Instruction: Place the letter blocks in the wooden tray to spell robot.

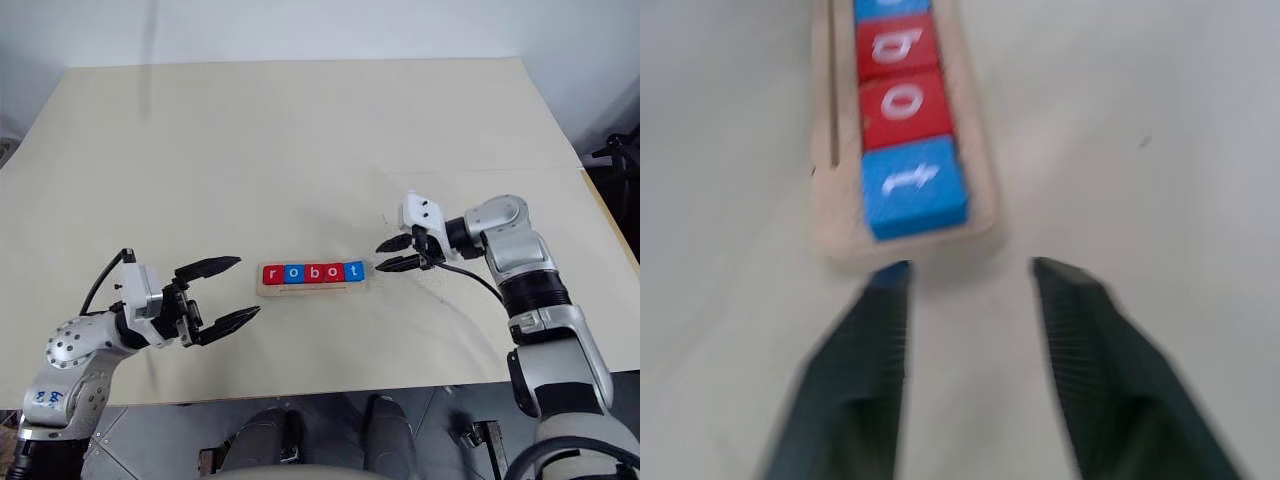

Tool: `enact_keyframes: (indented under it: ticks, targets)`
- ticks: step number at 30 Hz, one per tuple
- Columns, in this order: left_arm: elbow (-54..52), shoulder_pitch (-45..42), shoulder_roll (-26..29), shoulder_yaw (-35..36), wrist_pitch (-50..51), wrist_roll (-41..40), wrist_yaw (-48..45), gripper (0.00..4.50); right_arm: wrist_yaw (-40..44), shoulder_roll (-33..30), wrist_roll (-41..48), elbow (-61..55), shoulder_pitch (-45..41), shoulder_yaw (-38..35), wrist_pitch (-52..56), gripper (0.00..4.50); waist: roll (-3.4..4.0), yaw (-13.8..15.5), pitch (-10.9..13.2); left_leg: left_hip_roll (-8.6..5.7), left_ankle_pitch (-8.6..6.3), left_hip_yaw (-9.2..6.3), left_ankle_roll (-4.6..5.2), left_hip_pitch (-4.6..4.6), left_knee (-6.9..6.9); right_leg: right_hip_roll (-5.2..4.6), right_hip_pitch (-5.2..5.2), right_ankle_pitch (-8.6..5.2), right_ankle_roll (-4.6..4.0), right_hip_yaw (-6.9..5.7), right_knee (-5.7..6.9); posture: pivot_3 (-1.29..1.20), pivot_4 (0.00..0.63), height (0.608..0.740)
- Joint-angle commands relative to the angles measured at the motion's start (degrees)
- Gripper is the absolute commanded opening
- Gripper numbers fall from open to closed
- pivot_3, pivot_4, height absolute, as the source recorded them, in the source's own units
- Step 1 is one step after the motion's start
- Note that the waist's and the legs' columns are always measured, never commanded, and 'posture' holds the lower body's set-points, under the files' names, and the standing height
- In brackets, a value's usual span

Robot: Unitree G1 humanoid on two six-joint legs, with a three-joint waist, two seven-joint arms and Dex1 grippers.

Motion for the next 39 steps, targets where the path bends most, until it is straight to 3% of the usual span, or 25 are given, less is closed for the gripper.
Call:
enact_keyframes:
  ticks: [1,2,18,25,28,32,39]
  targets:
    - [-0.03,-0.2,-0.11,0.01,-1.05,-0.17,-0.4,4.5,-0.12,0.65,0.42,-3.25,0.6,-0.25,-0.24,0.23,0.0,-0.02,0.0,0.0,0.0,0.0,0.0,0.0,0.0,0.0,0.0,0.0,0.0,0.0,0.0,0.0,0.15,0.74]
    - [0.01,-0.21,-0.06,-0.01,-1.07,-0.15,-0.44,4.5,-0.35,0.94,0.33,-3.52,0.79,-0.13,-0.13,0.04,0.0,-0.01,0.0,0.0,0.0,-0.01,0.0,0.0,0.0,0.0,0.0,0.0,0.0,-0.01,0.0,0.0,0.15,0.74]
    - [0.16,0.45,0.41,0.63,-1.0,-0.02,-0.35,4.5,-2.39,3.63,0.38,-8.0,3.35,0.31,2.01,0.04,0.0,0.06,0.0,0.0,0.0,-0.01,0.0,0.0,0.01,0.0,0.01,0.0,0.0,0.0,0.01,0.0,0.15,0.74]
    - [1.38,0.58,1.62,1.26,-1.1,-0.12,-1.76,4.5,-1.19,-0.53,7.62,-16.68,7.82,-6.24,5.84,0.04,0.0,0.23,0.0,0.0,0.0,-0.02,0.0,-0.01,0.01,0.0,0.01,0.0,0.0,-0.01,-0.01,0.0,0.15,0.74]
    - [3.1,-0.15,2.89,2.24,-0.21,-0.96,-2.99,4.5,-1.81,-4.05,11.25,-22.76,13.63,-10.64,7.03,0.65,0.0,0.59,0.0,0.0,0.0,-0.05,0.0,-0.02,0.01,0.0,0.02,0.0,0.0,-0.04,-0.03,0.0,0.15,0.74]
    - [5.23,0.01,4.58,3.81,-0.29,-0.73,-4.09,4.5,-3.85,-5.49,14.08,-28.43,23.31,-17.1,-0.02,2.01,-0.01,1.01,0.0,-0.01,-0.01,-0.03,0.0,0.0,0.0,0.0,0.04,0.0,0.0,-0.03,-0.06,0.0,0.15,0.74]
    - [9.48,-1.18,5.7,7.05,-1.34,0.8,-2.45,4.5,-9.73,-5.85,18.21,-32.76,32.43,-23.44,2.03,4.43,-0.01,0.93,0.0,0.0,-0.01,0.02,0.0,0.05,0.0,0.0,0.02,0.0,0.0,0.04,0.01,0.0,0.15,0.74]
